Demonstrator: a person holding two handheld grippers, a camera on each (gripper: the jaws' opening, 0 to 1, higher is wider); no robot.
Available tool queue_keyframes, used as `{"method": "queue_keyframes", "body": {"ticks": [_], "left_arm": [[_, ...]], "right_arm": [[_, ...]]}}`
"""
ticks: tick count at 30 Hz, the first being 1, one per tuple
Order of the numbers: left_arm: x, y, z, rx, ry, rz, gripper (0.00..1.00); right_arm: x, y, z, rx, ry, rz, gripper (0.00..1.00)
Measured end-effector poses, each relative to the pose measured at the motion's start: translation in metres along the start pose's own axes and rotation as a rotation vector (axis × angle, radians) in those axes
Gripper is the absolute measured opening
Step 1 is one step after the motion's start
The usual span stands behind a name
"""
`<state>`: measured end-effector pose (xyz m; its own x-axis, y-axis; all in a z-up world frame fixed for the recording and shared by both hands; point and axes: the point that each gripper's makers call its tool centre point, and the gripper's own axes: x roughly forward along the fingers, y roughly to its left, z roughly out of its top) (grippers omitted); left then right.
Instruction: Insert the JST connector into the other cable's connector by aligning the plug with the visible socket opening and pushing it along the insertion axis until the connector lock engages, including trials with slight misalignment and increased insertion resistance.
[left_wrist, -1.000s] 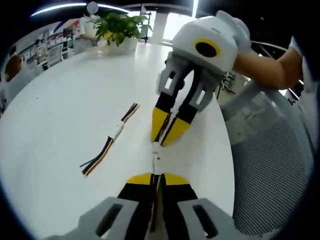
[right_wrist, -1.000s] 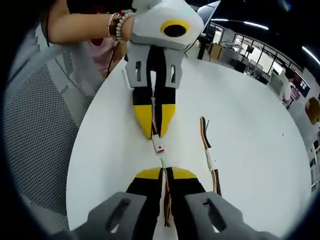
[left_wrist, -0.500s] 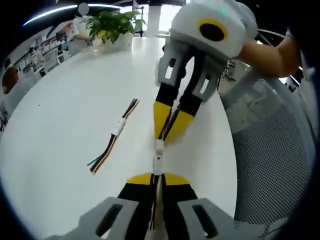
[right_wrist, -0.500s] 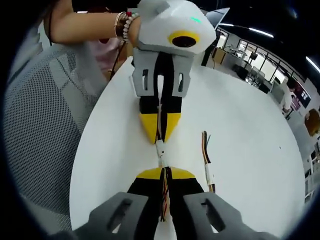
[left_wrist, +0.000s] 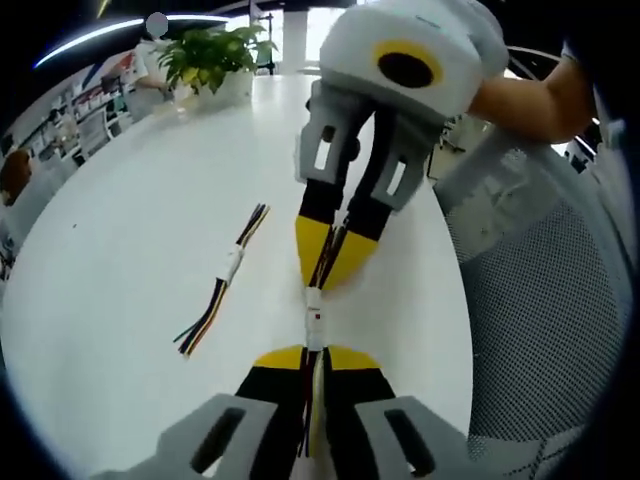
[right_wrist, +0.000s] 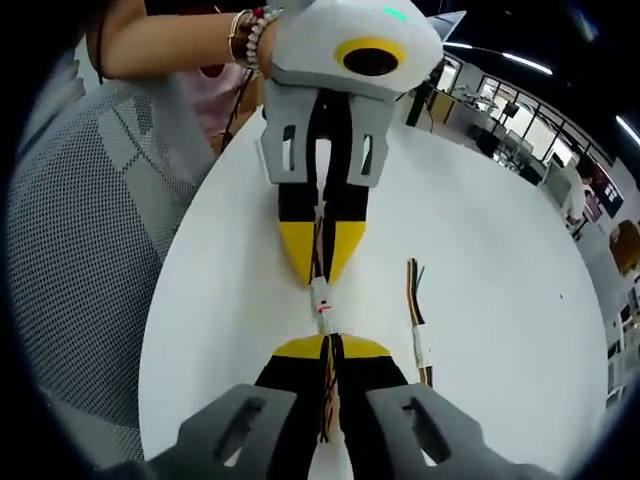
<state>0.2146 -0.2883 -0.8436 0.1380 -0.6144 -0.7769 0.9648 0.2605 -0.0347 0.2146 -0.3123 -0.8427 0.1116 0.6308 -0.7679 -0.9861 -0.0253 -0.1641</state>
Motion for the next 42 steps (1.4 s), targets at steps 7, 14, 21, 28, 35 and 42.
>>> {"method": "queue_keyframes", "body": {"ticks": [7,14,21,28,35,42], "left_arm": [[0.000,0.000,0.002,-0.011,-0.011,-0.004,0.00],[0.001,-0.001,0.002,-0.009,-0.006,-0.006,0.00],[0.004,-0.001,0.001,-0.001,0.008,-0.002,0.00],[0.007,-0.002,0.000,0.001,0.033,0.005,0.00],[0.009,-0.002,-0.001,0.002,0.047,0.006,0.00],[0.010,-0.003,0.000,0.026,0.023,0.005,0.06]], "right_arm": [[0.002,0.002,-0.003,-0.008,0.021,0.006,0.01],[0.002,0.002,-0.003,-0.025,0.037,0.004,0.01],[0.003,0.003,-0.006,-0.022,0.068,0.003,0.01],[0.003,0.004,-0.007,-0.031,0.099,-0.001,0.01],[0.003,0.004,-0.010,-0.031,0.108,0.001,0.01],[0.003,0.003,-0.011,-0.013,0.095,0.002,0.01]]}}
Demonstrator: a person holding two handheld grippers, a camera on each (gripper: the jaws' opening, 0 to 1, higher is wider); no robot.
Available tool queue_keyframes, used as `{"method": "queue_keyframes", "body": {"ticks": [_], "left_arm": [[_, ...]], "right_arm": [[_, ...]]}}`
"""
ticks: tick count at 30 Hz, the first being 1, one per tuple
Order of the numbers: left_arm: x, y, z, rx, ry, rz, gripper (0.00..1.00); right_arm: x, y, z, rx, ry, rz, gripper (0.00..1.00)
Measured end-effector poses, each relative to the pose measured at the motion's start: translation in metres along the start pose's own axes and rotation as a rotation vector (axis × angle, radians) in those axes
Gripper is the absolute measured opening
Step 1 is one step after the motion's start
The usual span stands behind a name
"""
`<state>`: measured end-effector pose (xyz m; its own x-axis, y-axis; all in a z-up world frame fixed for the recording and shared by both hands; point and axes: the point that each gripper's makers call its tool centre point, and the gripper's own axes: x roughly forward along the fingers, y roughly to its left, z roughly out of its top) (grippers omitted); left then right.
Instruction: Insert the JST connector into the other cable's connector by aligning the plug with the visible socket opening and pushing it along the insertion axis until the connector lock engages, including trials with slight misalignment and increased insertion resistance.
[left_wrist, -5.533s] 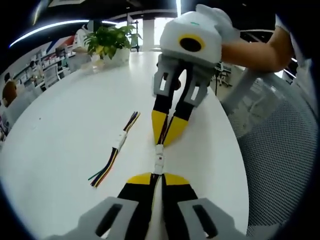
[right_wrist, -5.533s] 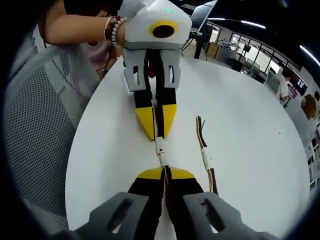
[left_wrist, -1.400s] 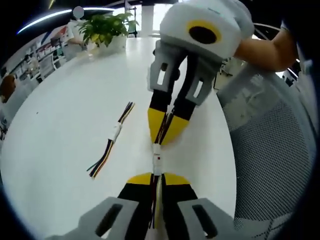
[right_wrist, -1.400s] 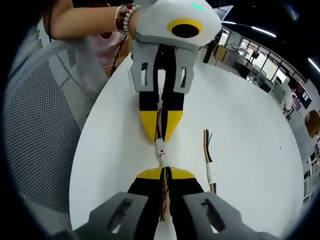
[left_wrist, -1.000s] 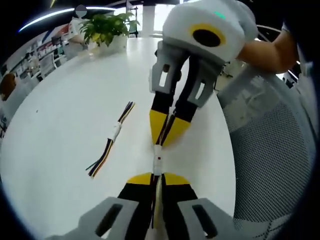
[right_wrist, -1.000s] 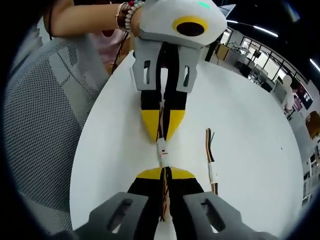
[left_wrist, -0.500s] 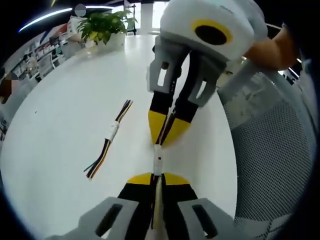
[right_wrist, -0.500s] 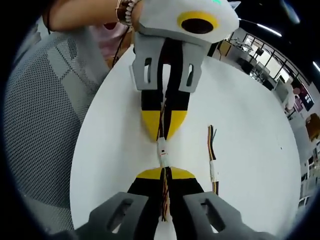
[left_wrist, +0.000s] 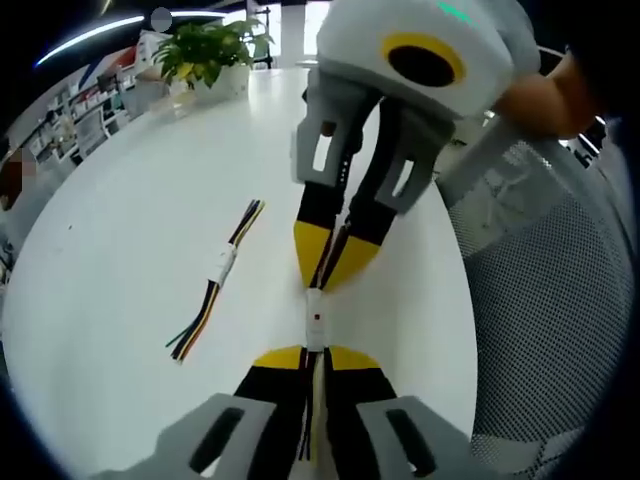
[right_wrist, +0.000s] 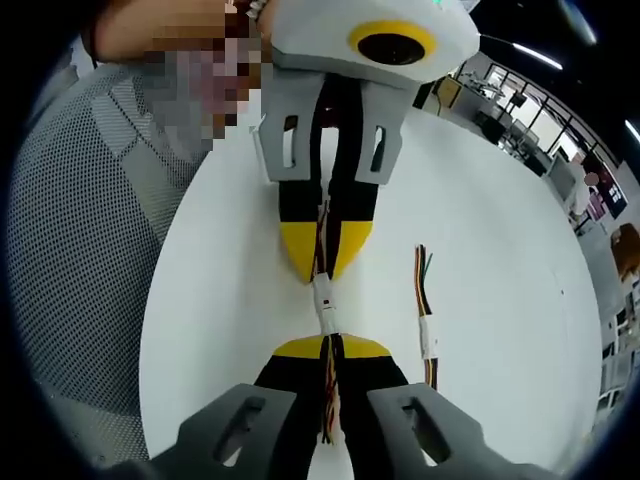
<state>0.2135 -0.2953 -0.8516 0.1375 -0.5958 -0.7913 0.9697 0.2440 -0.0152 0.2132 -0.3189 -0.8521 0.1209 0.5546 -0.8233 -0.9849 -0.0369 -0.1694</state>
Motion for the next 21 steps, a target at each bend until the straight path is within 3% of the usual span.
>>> {"method": "queue_keyframes", "body": {"ticks": [2,9,13,21], "left_arm": [[-0.0003,0.0001,-0.0016,0.006,0.003,0.000,0.10],[-0.0059,-0.0027,-0.0065,-0.017,-0.002,-0.026,0.12],[-0.0058,0.0002,-0.0094,0.028,0.010,-0.016,0.00],[-0.0057,-0.0009,-0.0058,0.077,0.005,-0.006,0.00]], "right_arm": [[0.0001,0.0000,-0.0012,-0.003,0.003,-0.001,0.01],[-0.0008,-0.0014,-0.0016,0.012,-0.005,-0.001,0.01],[-0.0001,0.0001,-0.0005,0.015,-0.008,0.004,0.01],[-0.0012,-0.0002,-0.0031,0.017,0.000,0.004,0.01]]}}
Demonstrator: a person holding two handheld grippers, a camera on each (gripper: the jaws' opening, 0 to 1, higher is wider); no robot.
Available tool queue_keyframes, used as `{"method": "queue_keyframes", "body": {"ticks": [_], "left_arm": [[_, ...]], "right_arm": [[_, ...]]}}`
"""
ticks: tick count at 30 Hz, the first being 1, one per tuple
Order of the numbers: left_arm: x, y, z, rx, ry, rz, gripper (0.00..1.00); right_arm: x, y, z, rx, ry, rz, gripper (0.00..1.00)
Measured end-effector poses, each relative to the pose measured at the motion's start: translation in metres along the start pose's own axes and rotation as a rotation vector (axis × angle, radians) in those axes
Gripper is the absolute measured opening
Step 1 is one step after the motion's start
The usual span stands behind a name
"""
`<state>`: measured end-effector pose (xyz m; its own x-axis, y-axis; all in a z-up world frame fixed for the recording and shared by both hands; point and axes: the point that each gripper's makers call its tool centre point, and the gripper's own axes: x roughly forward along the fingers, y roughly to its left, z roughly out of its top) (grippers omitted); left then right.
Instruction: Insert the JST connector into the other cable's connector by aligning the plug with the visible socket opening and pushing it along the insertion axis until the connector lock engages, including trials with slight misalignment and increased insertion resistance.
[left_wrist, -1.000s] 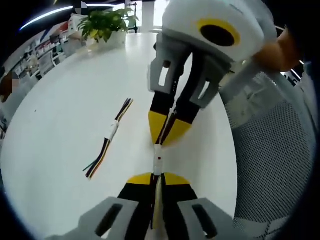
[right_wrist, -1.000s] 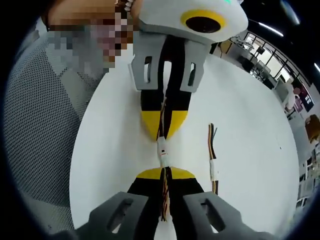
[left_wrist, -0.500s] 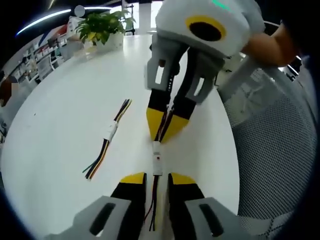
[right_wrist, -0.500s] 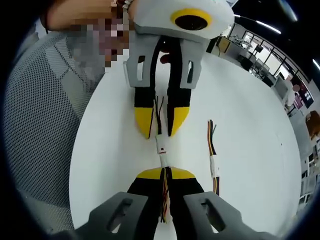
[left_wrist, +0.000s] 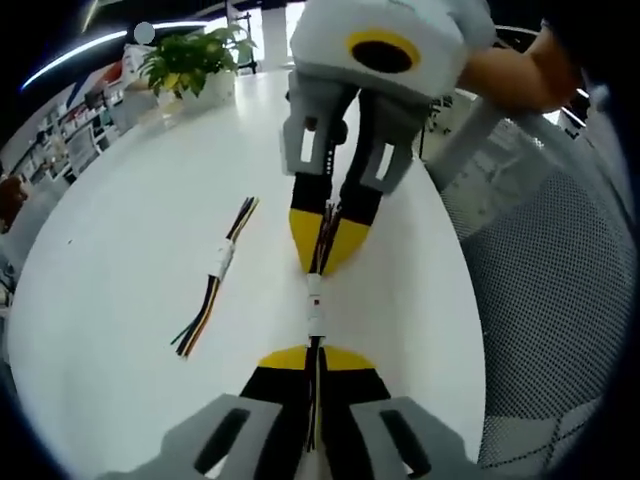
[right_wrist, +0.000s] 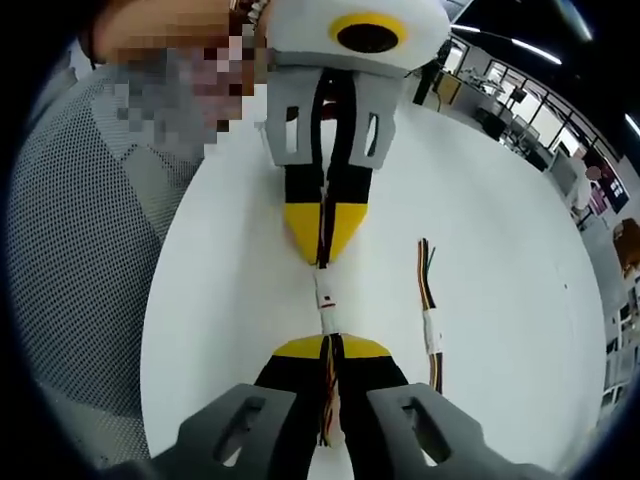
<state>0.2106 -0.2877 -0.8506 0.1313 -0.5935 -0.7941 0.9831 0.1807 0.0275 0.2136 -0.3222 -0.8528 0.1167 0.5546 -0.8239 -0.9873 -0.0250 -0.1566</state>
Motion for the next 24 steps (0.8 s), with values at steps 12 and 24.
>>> {"method": "queue_keyframes", "body": {"ticks": [12,24], "left_arm": [[-0.004,0.003,-0.007,-0.009,0.047,0.011,0.00],[-0.004,0.001,-0.002,-0.012,0.035,0.001,0.00]], "right_arm": [[-0.004,-0.002,0.010,0.004,-0.033,-0.012,0.01],[-0.002,0.000,0.011,-0.010,-0.025,-0.007,0.01]]}}
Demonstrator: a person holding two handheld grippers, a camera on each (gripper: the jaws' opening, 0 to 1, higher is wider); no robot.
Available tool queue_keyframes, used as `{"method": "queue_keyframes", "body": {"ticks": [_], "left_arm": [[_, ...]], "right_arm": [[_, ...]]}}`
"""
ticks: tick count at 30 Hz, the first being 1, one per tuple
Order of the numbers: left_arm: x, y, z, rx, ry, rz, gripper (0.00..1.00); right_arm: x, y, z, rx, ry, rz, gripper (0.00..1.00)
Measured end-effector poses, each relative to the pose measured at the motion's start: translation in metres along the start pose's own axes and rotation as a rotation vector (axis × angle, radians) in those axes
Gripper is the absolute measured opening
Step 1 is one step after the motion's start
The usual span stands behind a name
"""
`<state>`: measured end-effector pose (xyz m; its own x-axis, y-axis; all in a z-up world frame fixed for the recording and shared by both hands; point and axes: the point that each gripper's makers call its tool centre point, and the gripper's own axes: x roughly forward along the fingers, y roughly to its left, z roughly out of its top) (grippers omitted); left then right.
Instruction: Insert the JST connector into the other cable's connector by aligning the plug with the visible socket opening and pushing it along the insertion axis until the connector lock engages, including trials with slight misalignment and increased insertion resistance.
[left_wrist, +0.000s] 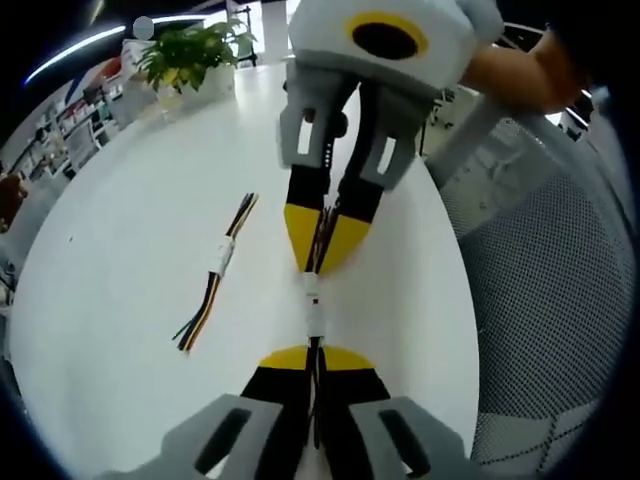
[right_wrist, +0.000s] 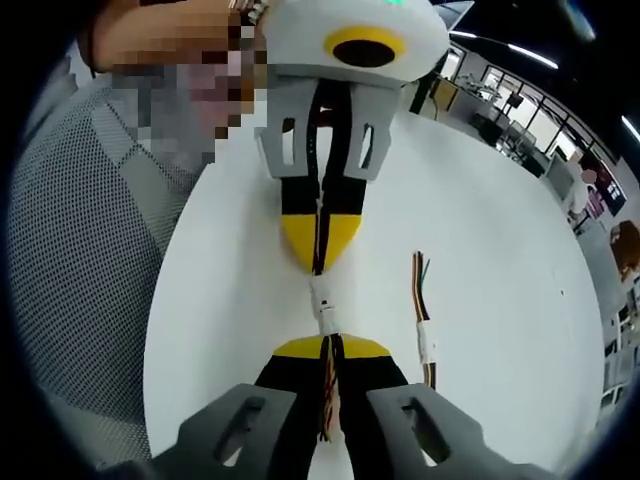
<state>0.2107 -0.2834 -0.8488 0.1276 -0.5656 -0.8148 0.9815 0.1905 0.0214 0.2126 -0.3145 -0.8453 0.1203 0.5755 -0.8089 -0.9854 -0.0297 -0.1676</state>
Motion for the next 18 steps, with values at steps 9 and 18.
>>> {"method": "queue_keyframes", "body": {"ticks": [9,18], "left_arm": [[-0.0001,-0.0018,0.0022,-0.002,-0.002,-0.003,0.00],[0.0012,-0.0033,0.0027,0.008,0.002,-0.004,0.00]], "right_arm": [[0.0025,0.0026,-0.0047,-0.016,0.028,0.008,0.01],[0.0031,0.0044,-0.0064,-0.008,0.039,0.015,0.01]]}}
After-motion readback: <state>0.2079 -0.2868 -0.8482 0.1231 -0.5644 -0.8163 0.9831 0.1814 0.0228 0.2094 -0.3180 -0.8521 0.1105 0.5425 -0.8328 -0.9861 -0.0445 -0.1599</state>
